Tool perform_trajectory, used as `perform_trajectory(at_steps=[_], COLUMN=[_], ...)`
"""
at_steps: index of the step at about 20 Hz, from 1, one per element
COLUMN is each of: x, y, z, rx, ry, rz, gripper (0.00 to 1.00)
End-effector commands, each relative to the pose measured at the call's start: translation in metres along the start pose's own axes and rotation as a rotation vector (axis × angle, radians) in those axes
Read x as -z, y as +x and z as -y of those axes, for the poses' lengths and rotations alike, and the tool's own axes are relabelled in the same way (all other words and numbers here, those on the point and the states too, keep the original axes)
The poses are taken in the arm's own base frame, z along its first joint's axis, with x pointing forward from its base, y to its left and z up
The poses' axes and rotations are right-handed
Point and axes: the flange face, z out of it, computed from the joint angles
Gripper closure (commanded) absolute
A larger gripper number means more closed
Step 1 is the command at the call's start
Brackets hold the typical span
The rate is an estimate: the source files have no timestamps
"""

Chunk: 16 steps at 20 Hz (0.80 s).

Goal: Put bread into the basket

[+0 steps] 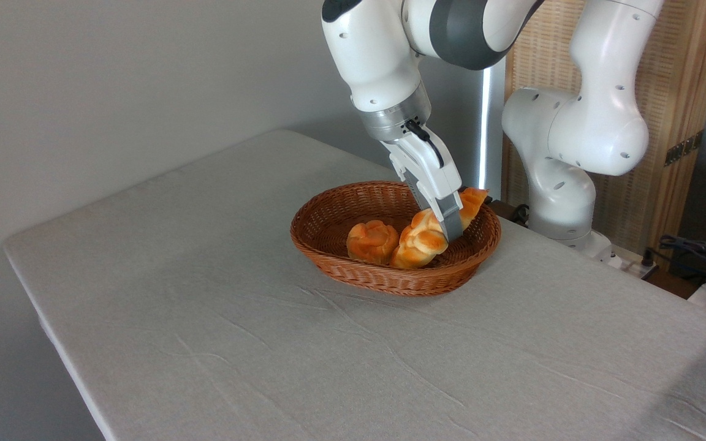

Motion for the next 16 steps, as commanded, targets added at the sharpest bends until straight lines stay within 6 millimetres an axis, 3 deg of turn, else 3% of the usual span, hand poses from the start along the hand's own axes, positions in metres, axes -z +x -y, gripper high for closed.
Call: perform_trajectory(at_steps=[1,11,16], x=[0.004,0.012,0.064], y=[-0.003,-0.002,0.004], z=[0.003,0.003,0.014], rx=[-0.011,-0.01,0.002], ry=[0.022,0.036,0.112], rz=[-0.002,-0.011,-0.06], gripper=[0.0,0.0,0.0])
